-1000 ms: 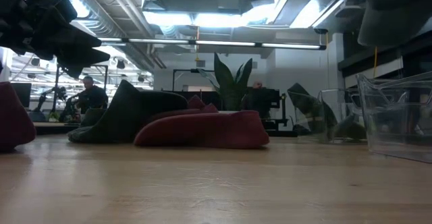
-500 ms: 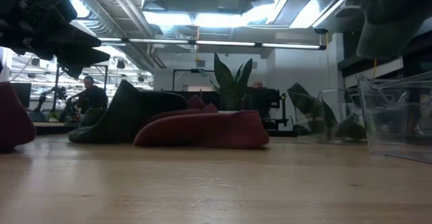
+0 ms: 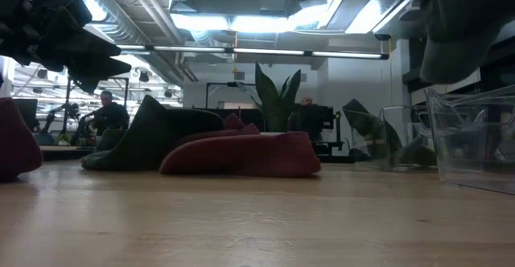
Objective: Pick & Place hat
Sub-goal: Put the right black cap into the top transparent bin
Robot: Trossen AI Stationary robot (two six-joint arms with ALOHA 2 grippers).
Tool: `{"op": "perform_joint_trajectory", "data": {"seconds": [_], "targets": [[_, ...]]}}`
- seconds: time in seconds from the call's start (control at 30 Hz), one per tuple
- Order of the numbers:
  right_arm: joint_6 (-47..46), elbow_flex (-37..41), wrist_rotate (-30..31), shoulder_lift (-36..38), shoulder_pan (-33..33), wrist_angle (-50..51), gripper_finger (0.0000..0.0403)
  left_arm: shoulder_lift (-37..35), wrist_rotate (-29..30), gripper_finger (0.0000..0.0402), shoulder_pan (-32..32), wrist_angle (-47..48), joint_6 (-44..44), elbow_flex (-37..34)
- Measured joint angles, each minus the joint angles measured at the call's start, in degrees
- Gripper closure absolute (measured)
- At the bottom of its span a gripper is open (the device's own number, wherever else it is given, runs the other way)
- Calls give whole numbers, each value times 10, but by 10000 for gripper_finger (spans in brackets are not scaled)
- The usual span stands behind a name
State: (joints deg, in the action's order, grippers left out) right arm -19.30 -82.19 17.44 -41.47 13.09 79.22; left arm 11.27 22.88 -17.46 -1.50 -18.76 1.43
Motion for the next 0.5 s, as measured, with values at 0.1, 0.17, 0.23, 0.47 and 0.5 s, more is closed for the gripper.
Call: {"op": "perform_joint_trajectory", "data": {"seconds": [0.1, 0.17, 0.23, 0.47, 0.5], "targets": [[0, 26, -1, 0, 0, -29, 395, 0, 0, 212, 0, 0, 0, 0], [-1, 45, -1, 0, 0, -49, 395, 0, 0, 211, 0, 0, 0, 0], [-2, 60, -1, -1, 0, -64, 395, 0, 0, 210, 0, 0, 0, 0], [0, 117, 1, -1, 0, -125, 395, 0, 0, 211, 0, 0, 0, 0], [0, 125, 2, -1, 0, -132, 395, 0, 0, 211, 0, 0, 0, 0]]}}
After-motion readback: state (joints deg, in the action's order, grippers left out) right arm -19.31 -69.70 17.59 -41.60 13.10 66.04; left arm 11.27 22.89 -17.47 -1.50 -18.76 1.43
